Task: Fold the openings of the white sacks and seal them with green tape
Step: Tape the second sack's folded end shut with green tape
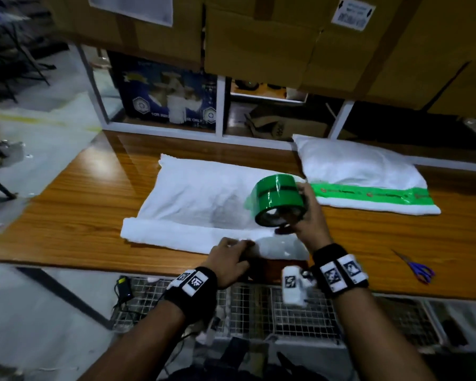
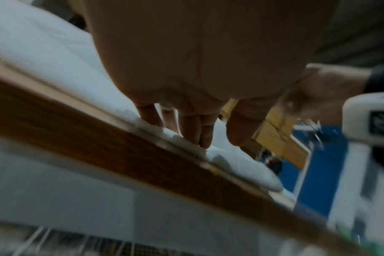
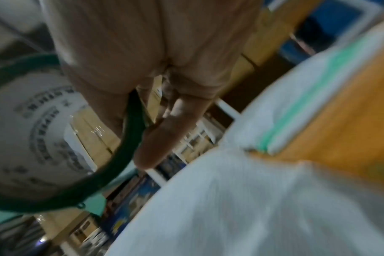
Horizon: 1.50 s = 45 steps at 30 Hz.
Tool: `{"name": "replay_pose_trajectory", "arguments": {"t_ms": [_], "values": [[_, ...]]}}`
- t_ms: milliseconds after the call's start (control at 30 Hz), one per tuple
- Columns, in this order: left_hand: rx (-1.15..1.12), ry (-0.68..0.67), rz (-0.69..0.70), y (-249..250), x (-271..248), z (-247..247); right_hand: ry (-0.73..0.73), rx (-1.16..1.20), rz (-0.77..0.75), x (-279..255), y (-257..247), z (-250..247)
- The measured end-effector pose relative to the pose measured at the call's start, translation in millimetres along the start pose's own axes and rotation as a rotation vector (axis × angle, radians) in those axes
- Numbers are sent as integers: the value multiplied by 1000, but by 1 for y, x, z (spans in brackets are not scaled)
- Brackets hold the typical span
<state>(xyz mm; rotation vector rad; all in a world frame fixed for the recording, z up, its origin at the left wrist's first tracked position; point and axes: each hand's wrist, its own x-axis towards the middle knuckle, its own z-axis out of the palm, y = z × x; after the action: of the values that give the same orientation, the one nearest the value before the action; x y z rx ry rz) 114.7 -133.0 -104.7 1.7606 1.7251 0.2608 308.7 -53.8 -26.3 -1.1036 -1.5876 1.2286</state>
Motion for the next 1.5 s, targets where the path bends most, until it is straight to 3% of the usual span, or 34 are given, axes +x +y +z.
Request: {"name": "replay_pose_trajectory", "arguments": {"t_ms": [100,200,300,400,500,667,800,933,1100,1233,1400,1500], "values": [[-302,-23,-49,-8,-6,-17,9,411,264,8,47,63],[-667,31,-81,-27,-15,-23,103,631,378,5,62,93],[-682,220,-34,-59,-27,-33,83,631,414,2,63,90],[-660,465,-133,-101,-46,-55,93,523,454,7,75,90],[-835,524,-206,-133,-55,-69,105,439,439,7,84,96],[-1123,435,-298,-142,-52,-80,36,495,366,4,62,115],[-1224,384,-278,-142,-51,-87,-159,535,404,19,35,189],[-1352,392,-283,-141,-55,-95,-121,480,430,19,31,247],[-1540,390,-368,-168,-63,-104,-53,464,454,22,53,253],[-1525,287,-314,-173,-69,-114,-150,425,425,20,42,253],[-1626,361,-426,-164,-59,-118,-126,388,331,13,36,251],[-1683,315,-460,-162,-53,-117,-135,511,436,16,40,254]]}}
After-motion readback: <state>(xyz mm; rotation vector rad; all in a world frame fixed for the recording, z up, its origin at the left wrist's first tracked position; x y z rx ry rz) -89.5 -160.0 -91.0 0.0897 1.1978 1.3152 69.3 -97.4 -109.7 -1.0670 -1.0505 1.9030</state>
